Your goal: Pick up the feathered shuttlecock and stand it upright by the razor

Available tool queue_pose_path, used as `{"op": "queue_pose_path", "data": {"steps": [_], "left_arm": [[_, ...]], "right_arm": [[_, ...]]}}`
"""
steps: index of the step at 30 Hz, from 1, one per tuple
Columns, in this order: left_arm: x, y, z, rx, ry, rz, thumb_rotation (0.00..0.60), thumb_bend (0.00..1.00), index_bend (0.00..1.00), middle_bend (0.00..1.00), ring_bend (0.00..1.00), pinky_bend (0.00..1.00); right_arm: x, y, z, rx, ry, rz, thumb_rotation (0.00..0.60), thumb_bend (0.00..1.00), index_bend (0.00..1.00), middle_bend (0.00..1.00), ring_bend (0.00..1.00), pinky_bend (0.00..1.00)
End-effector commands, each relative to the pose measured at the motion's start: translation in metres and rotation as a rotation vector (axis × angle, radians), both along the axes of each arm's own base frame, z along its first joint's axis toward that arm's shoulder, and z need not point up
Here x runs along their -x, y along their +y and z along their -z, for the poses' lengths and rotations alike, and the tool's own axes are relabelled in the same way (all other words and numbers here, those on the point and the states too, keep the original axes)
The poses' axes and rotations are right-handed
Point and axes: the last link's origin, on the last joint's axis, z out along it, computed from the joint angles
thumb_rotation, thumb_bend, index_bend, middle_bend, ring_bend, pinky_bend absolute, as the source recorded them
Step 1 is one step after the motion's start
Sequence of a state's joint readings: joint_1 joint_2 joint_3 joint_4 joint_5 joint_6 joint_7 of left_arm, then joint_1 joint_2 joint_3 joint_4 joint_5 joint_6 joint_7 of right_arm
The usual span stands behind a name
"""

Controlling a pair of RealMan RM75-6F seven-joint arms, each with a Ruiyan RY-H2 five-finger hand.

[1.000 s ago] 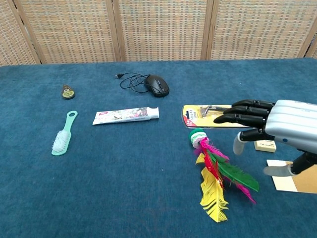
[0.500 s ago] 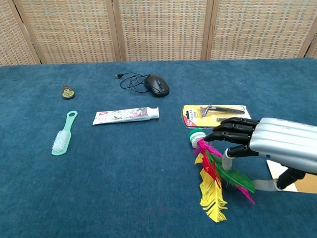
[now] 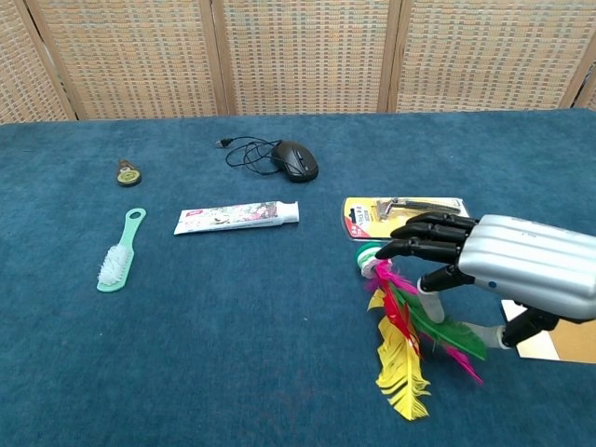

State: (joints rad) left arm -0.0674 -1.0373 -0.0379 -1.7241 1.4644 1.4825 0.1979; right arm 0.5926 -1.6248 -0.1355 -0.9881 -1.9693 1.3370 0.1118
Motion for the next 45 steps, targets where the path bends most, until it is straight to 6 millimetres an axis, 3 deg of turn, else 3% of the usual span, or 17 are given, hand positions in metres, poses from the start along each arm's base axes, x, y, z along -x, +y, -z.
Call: {"op": "queue_pose_path", "data": {"steps": [1, 15, 22, 34, 39, 45], "left_arm": [[0.0, 0.0, 0.0, 0.001, 0.0, -0.001, 0.6, 0.0, 0.0, 0.0, 0.0, 0.0], [0.0, 0.0, 0.0, 0.002, -0.002, -0.002, 0.6, 0.0, 0.0, 0.0, 0.0, 0.0], [0.0, 0.001, 0.0, 0.006, -0.004, -0.006, 0.6, 0.0, 0.0, 0.0, 0.0, 0.0], [0.002, 0.002, -0.004, 0.011, -0.026, -0.011, 0.6, 0.0, 0.0, 0.0, 0.0, 0.0], [0.003, 0.002, -0.005, 0.017, -0.033, -0.017, 0.6, 0.0, 0.0, 0.0, 0.0, 0.0], [0.003, 0.002, -0.007, 0.023, -0.044, -0.016, 0.6, 0.0, 0.0, 0.0, 0.0, 0.0]], "right_arm": [[0.0, 0.0, 0.0, 0.002, -0.004, 0.0, 0.6, 0.42, 0.57, 0.1, 0.0, 0.04], [-0.011, -0.002, 0.003, -0.012, -0.078, 0.027, 0.6, 0.47, 0.64, 0.11, 0.0, 0.05], [-0.044, -0.014, -0.007, -0.045, -0.231, 0.089, 0.6, 0.47, 0.64, 0.11, 0.0, 0.06], [-0.104, -0.052, -0.035, -0.131, -0.434, 0.394, 0.6, 0.47, 0.66, 0.11, 0.0, 0.07], [-0.112, -0.065, -0.034, -0.103, -0.42, 0.476, 0.6, 0.47, 0.66, 0.11, 0.0, 0.08], [-0.106, -0.074, -0.025, -0.085, -0.383, 0.571, 0.6, 0.47, 0.66, 0.11, 0.0, 0.08]]}}
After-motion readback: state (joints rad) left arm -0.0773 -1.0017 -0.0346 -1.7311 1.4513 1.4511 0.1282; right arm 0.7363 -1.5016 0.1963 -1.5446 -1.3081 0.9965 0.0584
